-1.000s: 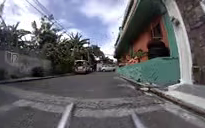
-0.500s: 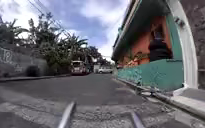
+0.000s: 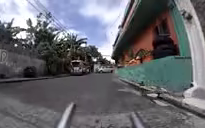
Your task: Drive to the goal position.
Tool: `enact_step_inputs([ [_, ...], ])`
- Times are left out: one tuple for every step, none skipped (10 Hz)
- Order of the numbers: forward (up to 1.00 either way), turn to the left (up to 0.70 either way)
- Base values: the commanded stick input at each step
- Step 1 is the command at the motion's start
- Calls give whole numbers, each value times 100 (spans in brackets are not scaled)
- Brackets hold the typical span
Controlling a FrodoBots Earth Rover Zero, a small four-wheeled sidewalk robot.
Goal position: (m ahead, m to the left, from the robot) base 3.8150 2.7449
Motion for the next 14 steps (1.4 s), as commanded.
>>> enact_step_inputs([
  [70,0],
  [70,0],
  [70,0],
  [70,0],
  [70,0],
  [70,0],
  [70,0],
  [70,0],
  [70,0],
  [70,0],
  [70,0],
  [70,0],
  [70,0],
  [70,0],
])
